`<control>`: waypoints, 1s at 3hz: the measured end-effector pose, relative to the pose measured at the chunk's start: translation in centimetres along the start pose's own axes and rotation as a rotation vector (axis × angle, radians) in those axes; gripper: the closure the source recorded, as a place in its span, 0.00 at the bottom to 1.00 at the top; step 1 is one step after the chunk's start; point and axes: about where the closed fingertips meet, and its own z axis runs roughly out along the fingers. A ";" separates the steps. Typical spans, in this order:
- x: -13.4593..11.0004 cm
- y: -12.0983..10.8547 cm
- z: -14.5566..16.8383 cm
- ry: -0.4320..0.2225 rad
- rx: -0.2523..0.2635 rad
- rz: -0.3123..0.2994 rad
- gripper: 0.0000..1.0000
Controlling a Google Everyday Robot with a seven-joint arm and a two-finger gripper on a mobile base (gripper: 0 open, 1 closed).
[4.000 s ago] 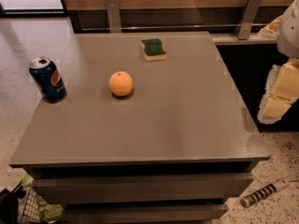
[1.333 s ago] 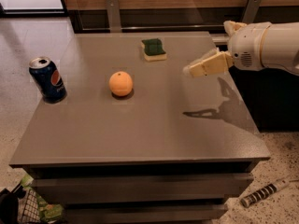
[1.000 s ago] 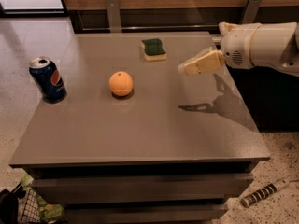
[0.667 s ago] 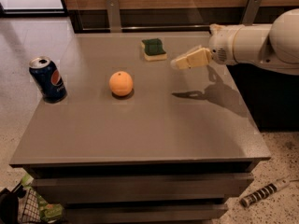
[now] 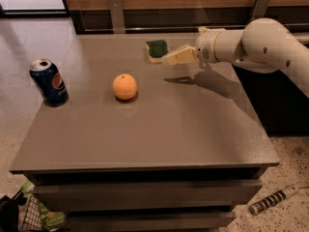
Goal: Move sponge near pepsi can
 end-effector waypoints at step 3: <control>3.0 0.7 8.2 -0.095 -0.088 0.080 0.00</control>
Offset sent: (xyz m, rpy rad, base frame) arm 0.0479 0.0471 -0.0623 0.1271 0.0243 0.0720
